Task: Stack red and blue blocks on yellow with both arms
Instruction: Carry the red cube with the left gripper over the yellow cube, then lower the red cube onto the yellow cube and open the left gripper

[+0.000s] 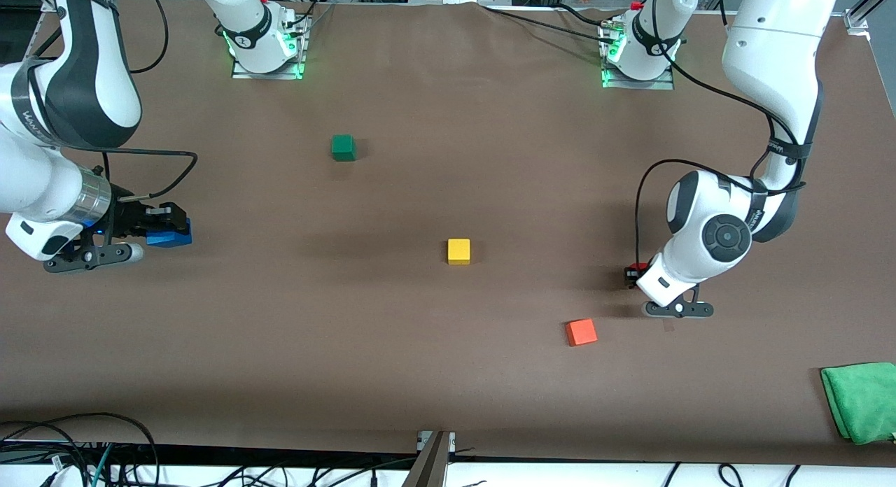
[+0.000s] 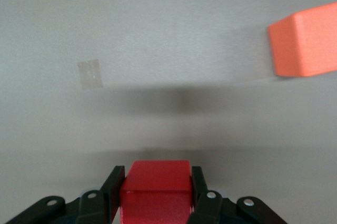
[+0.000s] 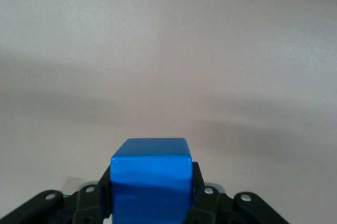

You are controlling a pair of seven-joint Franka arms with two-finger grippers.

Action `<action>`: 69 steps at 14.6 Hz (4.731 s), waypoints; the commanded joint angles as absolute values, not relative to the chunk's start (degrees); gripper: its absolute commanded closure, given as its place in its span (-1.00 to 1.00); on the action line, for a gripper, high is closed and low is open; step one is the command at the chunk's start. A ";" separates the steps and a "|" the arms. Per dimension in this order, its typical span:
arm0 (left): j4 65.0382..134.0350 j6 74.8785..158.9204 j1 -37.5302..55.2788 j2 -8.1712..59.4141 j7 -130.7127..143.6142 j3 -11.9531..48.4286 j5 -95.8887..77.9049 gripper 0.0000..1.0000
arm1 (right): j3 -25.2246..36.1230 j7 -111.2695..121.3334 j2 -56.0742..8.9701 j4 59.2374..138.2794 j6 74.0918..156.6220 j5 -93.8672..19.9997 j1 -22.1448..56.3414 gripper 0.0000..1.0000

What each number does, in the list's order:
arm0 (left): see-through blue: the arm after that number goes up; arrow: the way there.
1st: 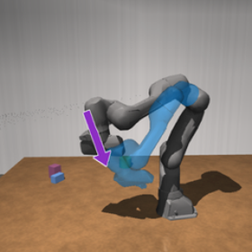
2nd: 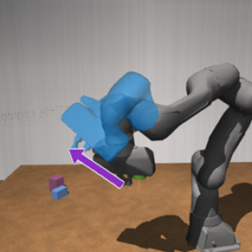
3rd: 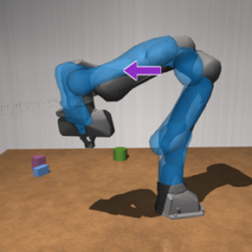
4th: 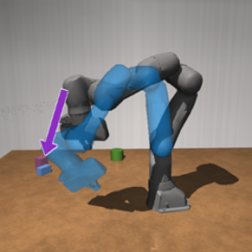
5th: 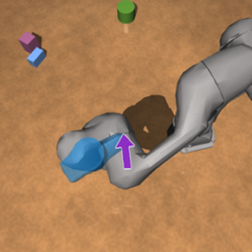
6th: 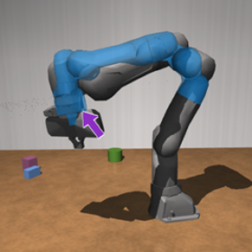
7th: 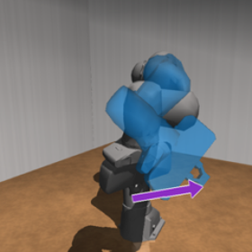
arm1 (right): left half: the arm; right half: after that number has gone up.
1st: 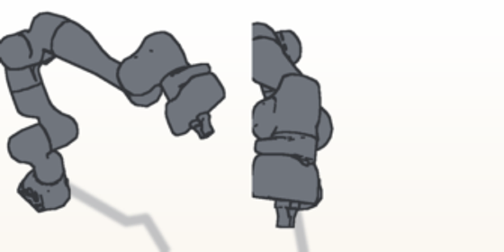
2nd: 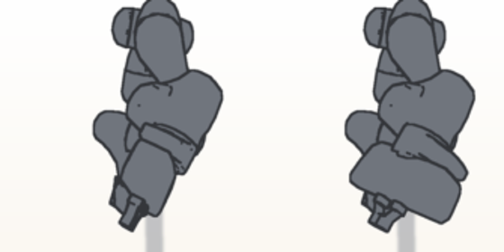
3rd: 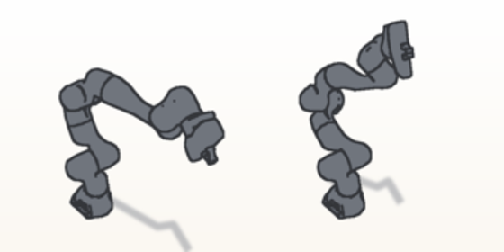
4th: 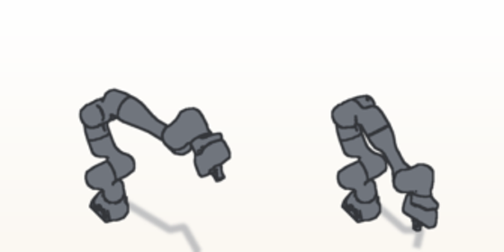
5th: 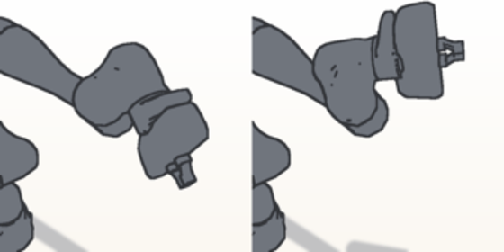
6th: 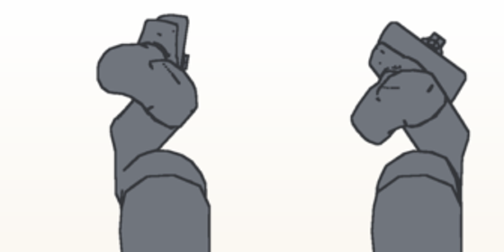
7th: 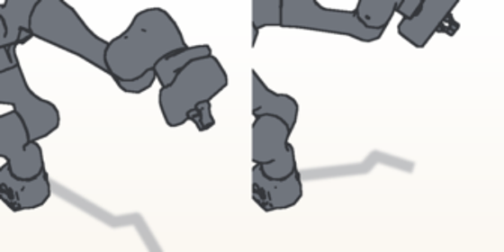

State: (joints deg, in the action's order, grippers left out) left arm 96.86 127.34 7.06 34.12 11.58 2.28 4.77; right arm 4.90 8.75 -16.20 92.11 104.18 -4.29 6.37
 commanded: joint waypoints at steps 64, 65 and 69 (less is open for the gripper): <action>69.70 117.60 41.22 47.99 92.99 1.14 11.16 0.84 | 5.10 8.44 -16.79 90.79 102.30 -4.39 5.98 0.89; 69.61 117.60 41.22 48.25 93.08 1.14 11.16 0.84 | 5.10 8.52 -16.79 90.79 102.30 -4.39 5.98 0.89; 66.28 117.69 41.13 49.56 93.08 0.70 11.16 0.84 | 5.18 8.61 -16.87 90.79 102.30 -4.39 5.98 0.89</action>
